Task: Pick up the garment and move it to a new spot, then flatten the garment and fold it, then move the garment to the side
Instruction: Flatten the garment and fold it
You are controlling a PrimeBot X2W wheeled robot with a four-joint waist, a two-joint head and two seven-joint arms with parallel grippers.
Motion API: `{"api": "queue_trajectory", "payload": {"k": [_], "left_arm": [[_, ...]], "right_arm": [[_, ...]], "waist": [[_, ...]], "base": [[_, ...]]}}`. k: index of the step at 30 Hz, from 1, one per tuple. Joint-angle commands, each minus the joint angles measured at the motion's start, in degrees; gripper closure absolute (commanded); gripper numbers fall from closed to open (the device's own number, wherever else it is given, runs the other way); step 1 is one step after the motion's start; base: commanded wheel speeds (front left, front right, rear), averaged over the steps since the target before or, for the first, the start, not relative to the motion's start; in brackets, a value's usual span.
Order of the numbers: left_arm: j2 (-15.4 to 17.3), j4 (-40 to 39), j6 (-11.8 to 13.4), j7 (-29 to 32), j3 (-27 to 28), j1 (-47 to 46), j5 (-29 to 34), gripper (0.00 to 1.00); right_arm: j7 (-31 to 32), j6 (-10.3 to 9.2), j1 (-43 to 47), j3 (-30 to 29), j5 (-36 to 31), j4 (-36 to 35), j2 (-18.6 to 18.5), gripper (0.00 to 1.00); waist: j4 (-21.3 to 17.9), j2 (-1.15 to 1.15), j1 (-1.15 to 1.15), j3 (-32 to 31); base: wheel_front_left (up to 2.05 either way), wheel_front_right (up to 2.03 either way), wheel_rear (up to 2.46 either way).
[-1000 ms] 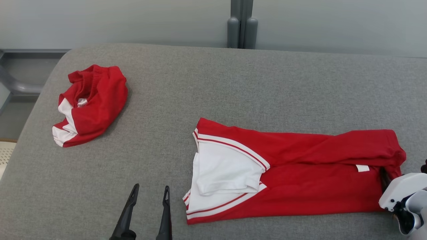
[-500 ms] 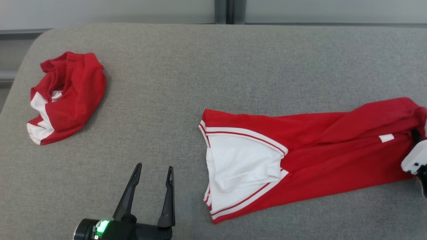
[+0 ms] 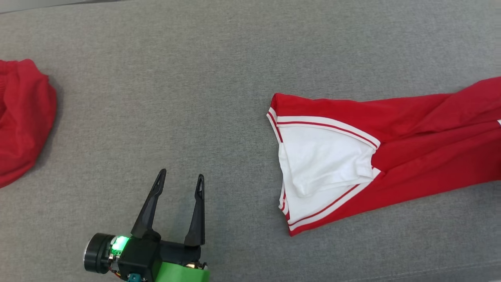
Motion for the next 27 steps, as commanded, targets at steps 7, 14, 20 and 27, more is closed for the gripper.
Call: {"api": "queue_trajectory", "payload": {"k": [7,14,20,27], "left_arm": [[0.0,0.8,0.7,0.0,-0.1,1.5,-1.4,0.0],[0.0,0.7,1.4,0.0,-0.9,3.1,-2.1,0.0],[0.1,0.6,1.7,0.0,-1.3,3.9,-2.2,0.0],[0.0,0.5,1.6,0.0,-1.5,3.7,-2.0,0.0]], "right_arm": [[4.3,-0.13,6.5,-1.0,-2.1,-15.2,0.9,1.0],[13.0,-0.12,14.0,-3.1,-5.9,-35.0,6.2,1.0],[19.5,-0.12,18.9,-2.5,-9.5,-49.2,13.3,1.0],[22.2,-0.11,21.1,1.4,-12.2,-55.0,22.2,1.0]], "waist": [[-2.9,0.0,-0.01,-5.7],[-1.5,0.0,-0.01,-9.2],[1.0,0.0,-0.01,-10.6],[4.1,0.0,-0.01,-10.6]], "base": [[0.0,0.0,0.0],[0.0,0.0,0.0],[0.0,0.0,0.0],[0.0,0.0,0.0]]}}
